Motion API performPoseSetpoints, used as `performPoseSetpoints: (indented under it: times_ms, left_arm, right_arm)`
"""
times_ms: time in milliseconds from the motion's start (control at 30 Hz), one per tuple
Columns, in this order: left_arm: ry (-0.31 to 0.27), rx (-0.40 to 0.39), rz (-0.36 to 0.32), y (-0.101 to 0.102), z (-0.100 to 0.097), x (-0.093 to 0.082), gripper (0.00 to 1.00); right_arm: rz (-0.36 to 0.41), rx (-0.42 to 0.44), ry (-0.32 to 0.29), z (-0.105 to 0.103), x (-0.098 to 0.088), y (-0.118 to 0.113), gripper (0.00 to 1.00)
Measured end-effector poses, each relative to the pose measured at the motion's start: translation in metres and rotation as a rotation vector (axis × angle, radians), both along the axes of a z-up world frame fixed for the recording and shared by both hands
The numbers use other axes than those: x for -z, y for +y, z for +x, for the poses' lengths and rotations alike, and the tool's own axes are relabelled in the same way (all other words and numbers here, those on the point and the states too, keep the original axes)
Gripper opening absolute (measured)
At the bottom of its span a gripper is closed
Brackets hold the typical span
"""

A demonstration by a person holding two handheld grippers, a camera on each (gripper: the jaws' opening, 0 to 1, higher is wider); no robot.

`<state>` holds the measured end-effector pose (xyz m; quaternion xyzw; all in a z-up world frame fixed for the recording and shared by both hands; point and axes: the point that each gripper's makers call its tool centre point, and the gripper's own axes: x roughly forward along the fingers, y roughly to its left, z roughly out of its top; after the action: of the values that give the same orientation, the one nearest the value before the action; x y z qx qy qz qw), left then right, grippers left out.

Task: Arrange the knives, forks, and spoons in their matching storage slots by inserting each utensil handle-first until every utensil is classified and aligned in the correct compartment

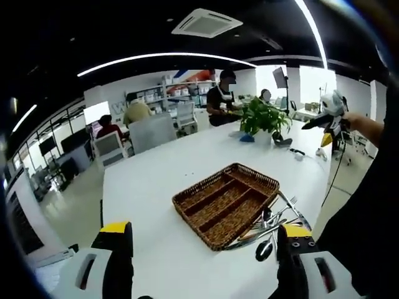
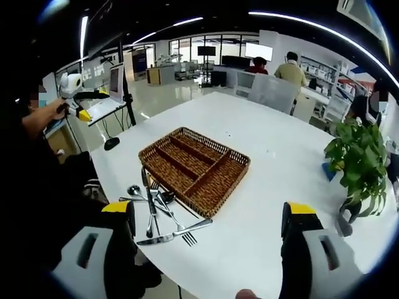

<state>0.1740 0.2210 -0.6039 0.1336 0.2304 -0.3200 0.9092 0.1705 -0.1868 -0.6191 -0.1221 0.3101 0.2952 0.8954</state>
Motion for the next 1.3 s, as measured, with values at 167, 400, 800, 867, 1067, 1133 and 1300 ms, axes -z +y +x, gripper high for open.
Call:
performPoseSetpoints:
  times_ms: [167,400,800,867,1067,1133,1300]
  left_arm:
    - [-0.013,0.005,-0.003,0.001,0.008,-0.006,1.0]
    - [-0.024,0.01,-0.004,0.0,0.016,-0.008,1.0]
    - [-0.033,0.003,-0.013,-0.001,0.017,-0.007,1.0]
    - [-0.032,0.002,-0.012,0.0,0.016,-0.007,1.0]
    - [-0.021,-0.005,-0.01,0.004,0.009,-0.005,1.0]
    - [-0.018,-0.004,-0.01,0.004,0.008,-0.004,1.0]
    - [-0.01,-0.008,-0.016,0.003,0.006,-0.001,1.0]
  right_arm:
    - [0.005,-0.008,-0.03,0.01,-0.013,0.003,1.0]
    - [-0.004,-0.006,-0.04,0.013,-0.015,0.002,1.0]
    - [-0.013,-0.066,-0.061,0.013,-0.02,0.02,1.0]
    - [-0.02,-0.07,-0.062,0.015,-0.019,0.023,1.0]
    - [-0.006,-0.082,-0.064,0.017,-0.017,0.031,1.0]
    - [-0.005,-0.08,-0.064,0.019,-0.015,0.033,1.0]
    - [-0.002,-0.072,-0.051,0.022,-0.013,0.032,1.0]
